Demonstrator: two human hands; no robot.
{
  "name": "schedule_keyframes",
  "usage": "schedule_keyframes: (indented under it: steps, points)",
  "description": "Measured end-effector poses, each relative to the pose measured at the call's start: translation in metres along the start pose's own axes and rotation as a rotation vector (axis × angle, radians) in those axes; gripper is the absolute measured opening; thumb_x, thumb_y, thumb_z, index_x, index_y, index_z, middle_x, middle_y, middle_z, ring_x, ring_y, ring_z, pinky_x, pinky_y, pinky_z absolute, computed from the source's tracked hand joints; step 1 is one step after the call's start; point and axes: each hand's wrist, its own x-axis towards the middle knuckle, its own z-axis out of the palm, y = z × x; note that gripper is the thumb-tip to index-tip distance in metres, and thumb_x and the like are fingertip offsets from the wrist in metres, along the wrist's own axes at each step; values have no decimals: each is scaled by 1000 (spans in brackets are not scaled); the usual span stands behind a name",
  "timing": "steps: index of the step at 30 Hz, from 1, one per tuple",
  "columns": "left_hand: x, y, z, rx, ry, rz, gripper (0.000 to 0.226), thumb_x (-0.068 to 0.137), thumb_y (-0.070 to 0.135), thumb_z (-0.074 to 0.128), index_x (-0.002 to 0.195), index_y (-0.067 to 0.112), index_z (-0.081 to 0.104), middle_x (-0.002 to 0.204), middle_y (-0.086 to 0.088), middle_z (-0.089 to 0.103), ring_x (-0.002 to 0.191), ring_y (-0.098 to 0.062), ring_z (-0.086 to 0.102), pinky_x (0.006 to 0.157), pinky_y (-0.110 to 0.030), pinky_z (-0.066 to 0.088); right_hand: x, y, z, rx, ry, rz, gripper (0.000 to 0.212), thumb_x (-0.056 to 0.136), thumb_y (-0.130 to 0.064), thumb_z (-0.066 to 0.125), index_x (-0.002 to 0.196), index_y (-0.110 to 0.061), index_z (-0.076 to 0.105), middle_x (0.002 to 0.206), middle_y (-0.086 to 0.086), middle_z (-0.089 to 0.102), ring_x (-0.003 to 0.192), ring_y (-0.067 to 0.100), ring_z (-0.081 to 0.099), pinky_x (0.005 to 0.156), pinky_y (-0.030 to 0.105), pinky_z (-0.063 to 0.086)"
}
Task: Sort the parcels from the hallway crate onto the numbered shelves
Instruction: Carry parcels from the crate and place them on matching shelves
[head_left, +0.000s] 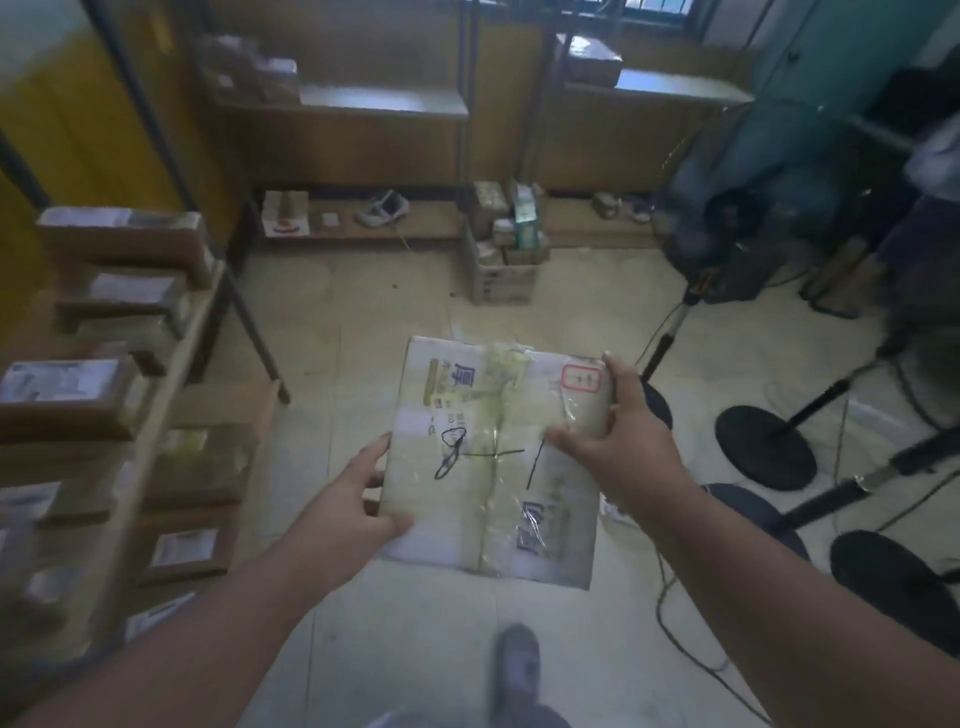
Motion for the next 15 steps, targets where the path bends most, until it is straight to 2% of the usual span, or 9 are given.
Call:
schedule_keyframes:
  steps: [2, 5, 8, 10, 11, 12, 13, 15]
  points:
    - [48, 13, 12, -16, 0, 7, 87, 83, -2, 73, 142, 54, 41, 120, 6, 67, 94, -21, 73, 89, -53, 58, 51, 8, -1, -6, 5, 11, 98, 73, -40, 85, 144, -54, 20, 101, -14, 59, 85, 9, 65, 72, 37, 61]
    - [114, 29, 24, -60, 67, -26, 84, 85, -5, 70, 138, 53, 41, 118, 10, 66, 93, -18, 73, 87, -47, 58, 137, 9, 3, -34, -55, -10, 98, 72, -41, 86, 143, -54, 19, 105, -9, 63, 87, 13, 66, 75, 41, 61]
    - [161, 45, 17, -104, 144, -59, 83, 82, 3, 74, 133, 61, 43, 123, 12, 66, 95, -18, 73, 90, -51, 58, 214, -9, 10, -43, -143, -34, 97, 71, -40, 87, 141, -55, 21, 96, -17, 59, 86, 13, 67, 75, 44, 62]
    - [189, 60, 0, -129, 212, -87, 84, 77, 12, 77, 127, 70, 41, 125, 15, 65, 97, -15, 72, 91, -50, 58, 263, -37, 20, -57, -190, -98, 97, 72, -40, 86, 143, -54, 22, 94, -20, 56, 81, 6, 64, 71, 36, 61]
    - [202, 64, -10, -138, 253, -101, 85, 75, 14, 78, 125, 72, 40, 125, 15, 65, 98, -15, 72, 91, -49, 57, 286, -50, 29, -66, -222, -125, 97, 73, -39, 86, 145, -52, 22, 96, -19, 56, 78, -1, 60, 64, 25, 59]
    - [214, 67, -20, -146, 299, -114, 87, 75, 15, 78, 129, 71, 40, 125, 15, 65, 100, -16, 71, 91, -49, 57, 306, -63, 42, -72, -256, -151, 96, 75, -37, 85, 146, -51, 22, 97, -18, 56, 74, -6, 56, 56, 14, 53]
    - [227, 67, -31, -159, 343, -127, 88, 77, 13, 79, 135, 66, 40, 125, 13, 65, 100, -16, 71, 90, -48, 58, 326, -76, 57, -75, -290, -174, 96, 76, -36, 85, 146, -51, 22, 96, -18, 57, 72, -8, 54, 51, 10, 48]
    - [252, 61, -52, -154, 425, -151, 85, 82, 7, 78, 140, 57, 41, 123, 10, 65, 98, -15, 70, 86, -42, 59, 364, -96, 94, -84, -344, -211, 97, 74, -39, 85, 145, -55, 21, 99, -14, 62, 75, -3, 59, 59, 18, 54]
